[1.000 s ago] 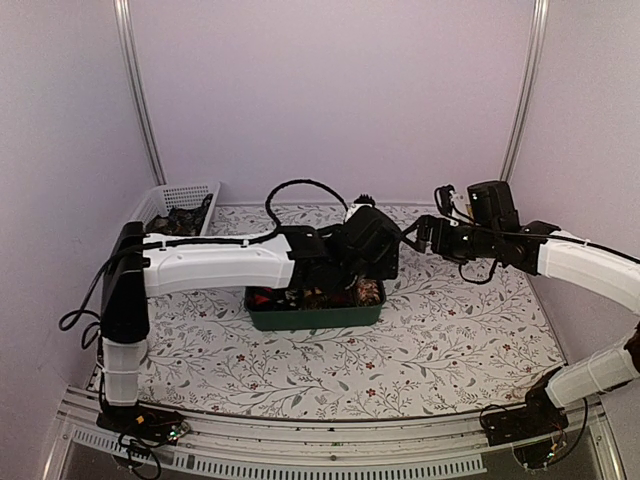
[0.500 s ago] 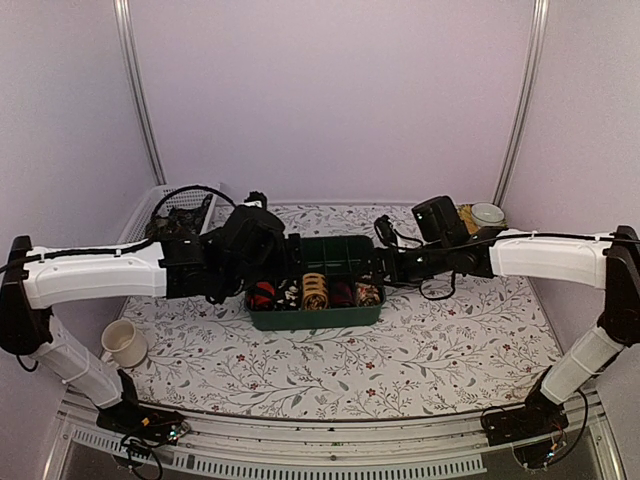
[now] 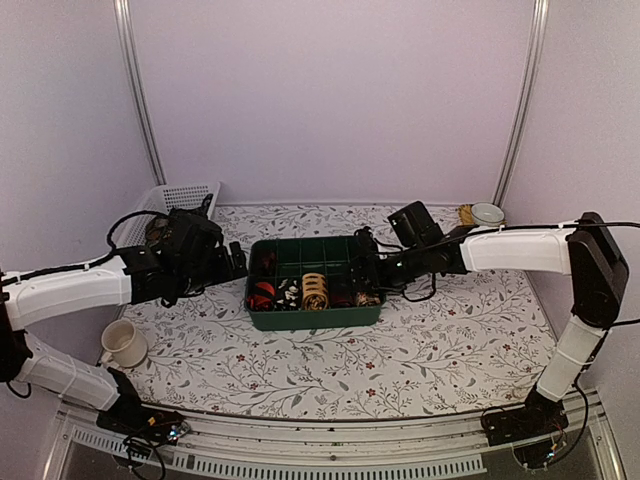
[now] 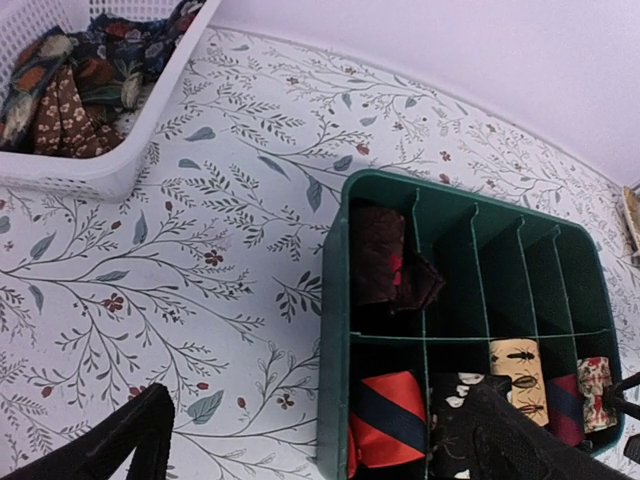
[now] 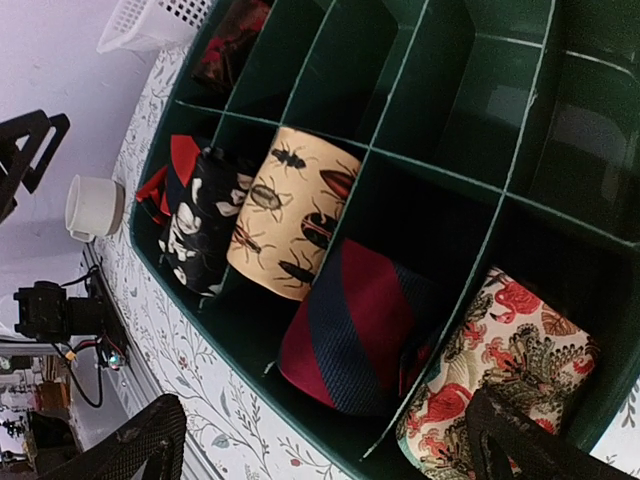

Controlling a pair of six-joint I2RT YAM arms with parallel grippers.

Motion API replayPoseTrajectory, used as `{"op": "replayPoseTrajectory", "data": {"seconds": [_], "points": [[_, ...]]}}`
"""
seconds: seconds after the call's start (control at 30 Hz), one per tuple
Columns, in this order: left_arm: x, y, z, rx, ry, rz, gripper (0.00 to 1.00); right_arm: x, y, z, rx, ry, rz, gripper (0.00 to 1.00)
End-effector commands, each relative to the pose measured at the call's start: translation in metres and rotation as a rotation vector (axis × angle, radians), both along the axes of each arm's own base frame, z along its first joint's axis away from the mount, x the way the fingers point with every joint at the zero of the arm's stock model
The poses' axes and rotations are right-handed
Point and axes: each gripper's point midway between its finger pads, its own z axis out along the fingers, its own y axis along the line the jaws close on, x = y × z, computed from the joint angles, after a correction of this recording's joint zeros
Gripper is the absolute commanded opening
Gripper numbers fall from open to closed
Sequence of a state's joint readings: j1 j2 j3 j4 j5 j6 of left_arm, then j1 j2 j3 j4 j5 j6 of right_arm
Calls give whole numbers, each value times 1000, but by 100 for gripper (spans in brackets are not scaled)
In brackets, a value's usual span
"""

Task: Roll the ties
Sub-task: Adjust the tie in the storage box, then reset both arms

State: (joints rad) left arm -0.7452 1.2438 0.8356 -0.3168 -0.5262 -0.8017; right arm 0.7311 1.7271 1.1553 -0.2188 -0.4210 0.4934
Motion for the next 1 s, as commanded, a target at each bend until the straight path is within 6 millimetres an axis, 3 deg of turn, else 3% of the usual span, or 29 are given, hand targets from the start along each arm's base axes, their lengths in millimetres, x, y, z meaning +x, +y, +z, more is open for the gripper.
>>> {"op": "replayPoseTrajectory", "data": {"seconds": [0.0, 0.1, 0.17, 0.27, 0.4, 0.5, 0.6, 0.73, 0.97], "points": [[9, 2, -10, -55, 26, -53, 100, -11, -6, -48, -137, 69, 22, 98], [15, 5, -18, -85, 40, -67, 100, -11, -7, -49, -161, 58, 25, 98], [19, 3, -25, -111, 54, -93, 100, -8, -5, -38, -153, 35, 27, 98], [24, -8, -37, -159, 82, -153, 100, 2, -2, -1, -117, -53, 15, 100], [29, -20, -56, -218, 123, -208, 99, 17, 0, 72, -28, -197, -4, 100], [33, -27, -63, -269, 133, -237, 95, 24, -17, 109, 14, -262, -47, 100], [37, -35, -71, -305, 148, -269, 92, 31, -43, 131, 17, -315, -112, 100], [44, -54, -82, -357, 173, -344, 90, 40, -83, 144, 3, -366, -209, 100], [69, -87, -84, -438, 137, -427, 88, 62, -148, 100, -61, -307, -386, 100]]}}
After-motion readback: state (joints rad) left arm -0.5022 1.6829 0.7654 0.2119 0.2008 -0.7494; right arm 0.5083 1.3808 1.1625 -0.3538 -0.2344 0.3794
